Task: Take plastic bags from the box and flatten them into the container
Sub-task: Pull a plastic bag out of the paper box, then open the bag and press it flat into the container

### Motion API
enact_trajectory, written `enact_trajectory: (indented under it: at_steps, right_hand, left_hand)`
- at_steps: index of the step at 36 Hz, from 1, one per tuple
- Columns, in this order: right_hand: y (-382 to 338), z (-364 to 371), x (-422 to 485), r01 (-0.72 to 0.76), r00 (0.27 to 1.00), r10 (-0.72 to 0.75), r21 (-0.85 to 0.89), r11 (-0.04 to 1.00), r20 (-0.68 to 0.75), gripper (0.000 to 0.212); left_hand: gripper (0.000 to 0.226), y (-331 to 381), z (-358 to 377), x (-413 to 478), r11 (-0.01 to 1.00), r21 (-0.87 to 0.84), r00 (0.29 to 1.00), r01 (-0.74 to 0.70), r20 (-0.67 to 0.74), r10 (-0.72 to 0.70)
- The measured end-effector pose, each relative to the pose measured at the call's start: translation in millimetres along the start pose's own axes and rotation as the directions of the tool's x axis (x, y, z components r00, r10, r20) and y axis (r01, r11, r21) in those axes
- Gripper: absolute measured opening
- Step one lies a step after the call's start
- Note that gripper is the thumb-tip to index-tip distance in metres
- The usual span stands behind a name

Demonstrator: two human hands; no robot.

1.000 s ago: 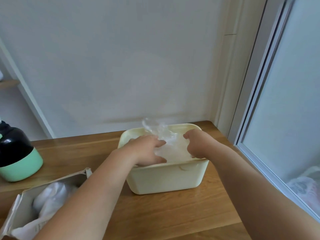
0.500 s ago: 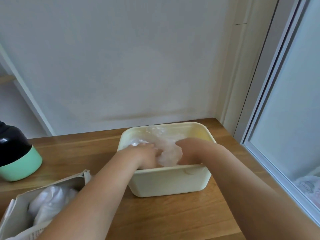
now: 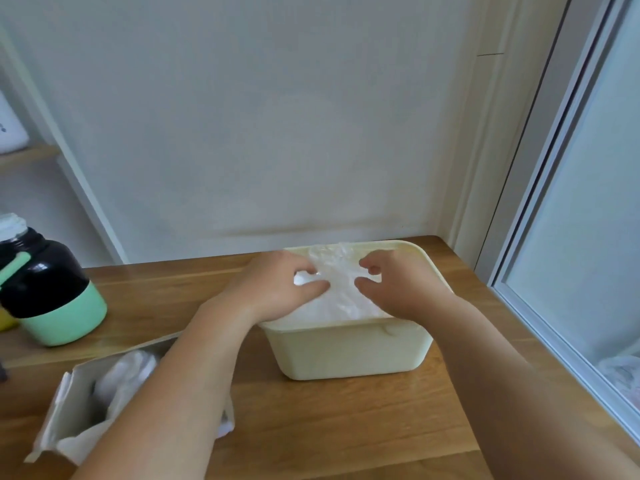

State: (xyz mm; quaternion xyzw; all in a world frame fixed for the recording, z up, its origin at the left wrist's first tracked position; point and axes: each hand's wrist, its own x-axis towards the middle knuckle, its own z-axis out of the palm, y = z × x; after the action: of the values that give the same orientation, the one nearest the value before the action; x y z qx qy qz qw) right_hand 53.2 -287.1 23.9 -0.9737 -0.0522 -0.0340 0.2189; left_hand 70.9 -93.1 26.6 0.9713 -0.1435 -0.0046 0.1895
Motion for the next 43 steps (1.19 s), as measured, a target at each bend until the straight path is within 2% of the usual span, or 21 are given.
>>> enact_trajectory:
  at_steps: [3, 9, 12, 17, 21, 22, 25, 28, 31, 37, 39, 43]
  right_hand:
    - [-20.1, 2.4, -11.9, 0.076, 0.990, -0.064, 0.099, 0.992, -0.124, 0.039]
    - [-72.5, 28.2, -28.0, 0.203, 0.963, -0.127, 0.331, 0.922, -0.236, 0.025]
    - [-97.9, 49.9, -35.4, 0.246, 0.964, -0.177, 0.422, 0.873, -0.198, 0.021]
    - [-136.5, 85.6, -44.5, 0.275, 0.961, -0.231, 0.414, 0.868, -0.154, 0.021]
    - [-155.0, 104.0, -43.6, 0.295, 0.955, -0.284, 0.399, 0.868, -0.087, 0.025]
    - [-155.6, 107.9, -42.0, 0.290, 0.956, -0.287, 0.376, 0.880, -0.066, 0.028]
    - [-154.1, 120.3, -36.3, 0.225, 0.971, -0.239, 0.339, 0.914, 0.000, 0.034]
    - [-150.1, 127.1, -33.3, 0.183, 0.979, -0.205, 0.360, 0.915, 0.022, 0.035]
    - [-148.3, 130.2, -31.6, 0.203, 0.974, -0.225, 0.360, 0.910, 0.018, 0.036]
    - [-143.8, 136.0, -30.9, 0.202, 0.976, -0.219, 0.415, 0.887, -0.008, 0.033]
    - [-142.4, 138.0, -30.7, 0.205, 0.975, -0.220, 0.431, 0.879, -0.013, 0.033]
    - [-140.9, 138.8, -30.3, 0.189, 0.977, -0.214, 0.469, 0.863, -0.001, 0.031]
  left_hand:
    - [0.035, -10.3, -8.7, -18.5, 0.999, -0.046, 0.990, -0.015, -0.141, 0.009]
    - [0.006, -46.4, -25.6, -74.8, 0.988, -0.154, 0.960, 0.017, -0.274, -0.059]
    - [0.011, -66.0, -31.2, -104.0, 0.983, -0.139, 0.964, 0.116, -0.224, -0.146]
    - [0.031, -95.1, -28.8, -139.0, 0.966, -0.003, 0.956, 0.259, -0.143, -0.257]
    - [0.014, -99.9, -24.1, -142.7, 0.964, 0.032, 0.963, 0.264, -0.059, -0.262]
    - [0.018, -100.7, -23.2, -140.9, 0.964, 0.058, 0.966, 0.258, -0.045, -0.256]
    - [0.025, -106.3, -19.7, -137.0, 0.943, 0.184, 0.960, 0.276, 0.006, -0.282]
    - [0.011, -105.8, -15.0, -133.4, 0.889, 0.360, 0.944, 0.283, 0.060, -0.325]
    - [0.030, -104.6, -8.3, -130.4, 0.843, 0.461, 0.931, 0.276, 0.091, -0.354]
    - [0.026, -108.1, -8.9, -128.3, 0.852, 0.419, 0.924, 0.313, 0.074, -0.376]
    - [0.021, -112.1, -9.0, -130.8, 0.879, 0.381, 0.945, 0.286, 0.040, -0.324]
    - [0.022, -124.9, -8.2, -136.5, 0.960, 0.151, 0.971, 0.235, -0.082, -0.225]
